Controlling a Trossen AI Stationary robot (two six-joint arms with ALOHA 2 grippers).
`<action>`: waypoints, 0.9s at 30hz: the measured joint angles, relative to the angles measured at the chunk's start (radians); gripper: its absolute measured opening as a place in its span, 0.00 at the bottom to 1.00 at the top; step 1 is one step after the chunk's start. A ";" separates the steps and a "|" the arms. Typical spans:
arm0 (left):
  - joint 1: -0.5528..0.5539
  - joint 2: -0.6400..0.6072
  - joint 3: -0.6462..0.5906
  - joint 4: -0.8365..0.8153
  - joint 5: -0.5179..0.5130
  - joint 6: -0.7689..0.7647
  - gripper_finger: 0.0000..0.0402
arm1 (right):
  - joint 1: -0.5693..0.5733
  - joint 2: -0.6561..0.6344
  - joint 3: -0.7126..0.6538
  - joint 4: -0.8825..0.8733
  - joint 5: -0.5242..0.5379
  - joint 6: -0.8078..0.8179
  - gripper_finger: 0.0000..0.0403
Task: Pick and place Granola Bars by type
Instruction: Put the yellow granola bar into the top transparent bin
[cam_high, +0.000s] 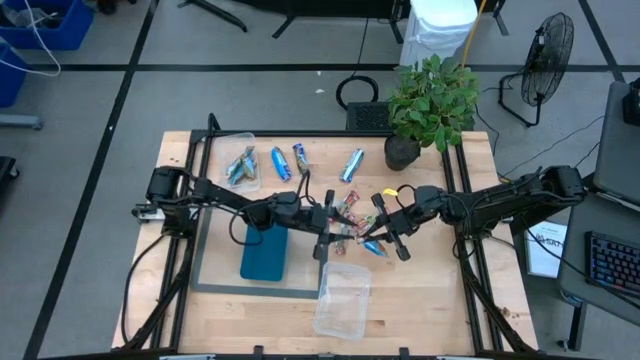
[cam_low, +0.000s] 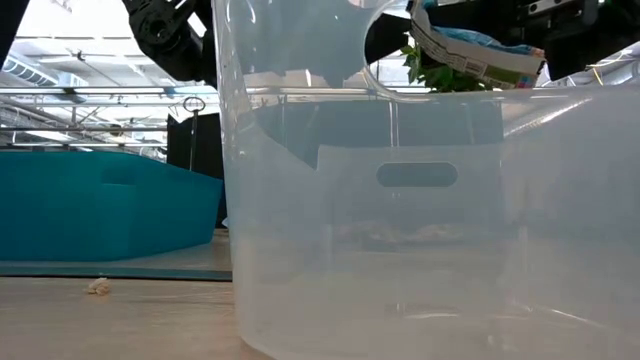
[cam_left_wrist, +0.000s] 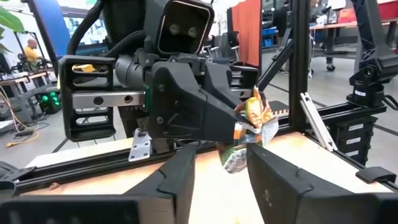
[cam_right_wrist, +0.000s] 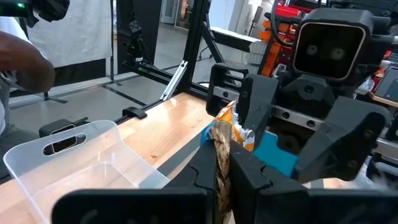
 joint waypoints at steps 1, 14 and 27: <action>0.000 0.000 0.000 0.000 0.003 0.001 0.41 | 0.000 0.000 0.000 0.000 0.000 0.000 0.03; -0.016 0.000 0.000 0.002 0.062 0.009 0.48 | 0.000 0.000 0.000 0.007 0.001 -0.003 0.03; -0.015 0.000 0.034 -0.007 0.030 0.000 0.50 | 0.000 0.000 0.000 0.014 0.001 0.003 0.03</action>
